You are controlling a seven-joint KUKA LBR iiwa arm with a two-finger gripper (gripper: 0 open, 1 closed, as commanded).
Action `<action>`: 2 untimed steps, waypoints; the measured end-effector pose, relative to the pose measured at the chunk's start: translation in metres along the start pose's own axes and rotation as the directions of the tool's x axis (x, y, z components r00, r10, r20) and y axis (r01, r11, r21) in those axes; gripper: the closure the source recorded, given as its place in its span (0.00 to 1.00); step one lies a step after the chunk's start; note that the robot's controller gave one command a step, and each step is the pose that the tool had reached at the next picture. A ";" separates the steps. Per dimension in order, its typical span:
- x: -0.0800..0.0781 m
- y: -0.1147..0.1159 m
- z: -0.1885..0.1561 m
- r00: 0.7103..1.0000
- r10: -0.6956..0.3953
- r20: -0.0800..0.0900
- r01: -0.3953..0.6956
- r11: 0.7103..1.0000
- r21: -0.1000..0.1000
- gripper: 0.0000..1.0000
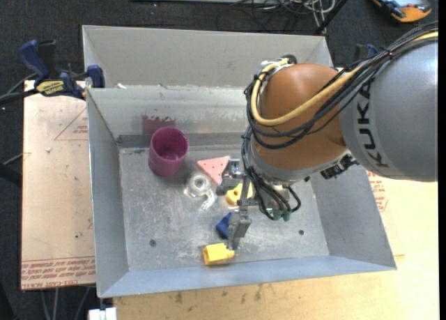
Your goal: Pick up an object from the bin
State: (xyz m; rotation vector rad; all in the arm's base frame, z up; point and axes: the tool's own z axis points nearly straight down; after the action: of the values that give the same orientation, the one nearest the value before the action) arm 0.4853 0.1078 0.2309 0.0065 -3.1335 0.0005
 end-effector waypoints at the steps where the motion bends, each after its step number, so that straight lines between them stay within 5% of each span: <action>1: -0.002 -0.001 -0.004 1.000 0.003 0.008 -0.003 1.000 -0.001 0.00; 2: -0.032 -0.040 0.140 0.992 -0.121 0.032 0.122 0.992 -0.013 1.00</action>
Offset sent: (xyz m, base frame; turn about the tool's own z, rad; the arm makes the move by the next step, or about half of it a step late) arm 0.0197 -0.0512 -0.1609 -0.1188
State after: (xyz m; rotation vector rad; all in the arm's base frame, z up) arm 0.5162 0.0676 0.0910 0.1994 -3.1584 -0.0246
